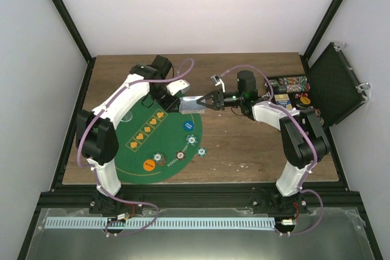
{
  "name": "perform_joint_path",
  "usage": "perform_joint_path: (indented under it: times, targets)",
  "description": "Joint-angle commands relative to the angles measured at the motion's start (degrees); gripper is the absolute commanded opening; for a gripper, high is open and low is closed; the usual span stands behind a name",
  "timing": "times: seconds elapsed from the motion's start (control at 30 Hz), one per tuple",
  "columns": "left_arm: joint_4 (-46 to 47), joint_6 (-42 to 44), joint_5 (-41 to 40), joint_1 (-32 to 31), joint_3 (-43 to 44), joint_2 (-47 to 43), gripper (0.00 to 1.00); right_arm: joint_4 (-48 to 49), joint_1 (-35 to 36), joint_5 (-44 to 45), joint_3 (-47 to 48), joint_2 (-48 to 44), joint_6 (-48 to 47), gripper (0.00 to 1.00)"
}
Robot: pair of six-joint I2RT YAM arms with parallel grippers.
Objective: Distribute texas hold em gaming equipment
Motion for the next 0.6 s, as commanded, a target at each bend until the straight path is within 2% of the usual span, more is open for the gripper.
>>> perform_joint_path:
  times: [0.0,0.4,0.57]
  targets:
    - [1.59,-0.81,3.59,-1.64,2.22,0.61,0.31,5.66,1.88,-0.58,1.82,1.01,2.83,0.15]
    - [1.27,-0.73,6.17,-2.0,3.15,0.92,0.31,6.67,3.06,-0.39,2.22,2.14,3.97,0.22]
    - [0.82,0.21,4.41,-1.91,2.85,0.5,0.31,5.27,3.07,-0.29,2.23,1.52,3.2,0.12]
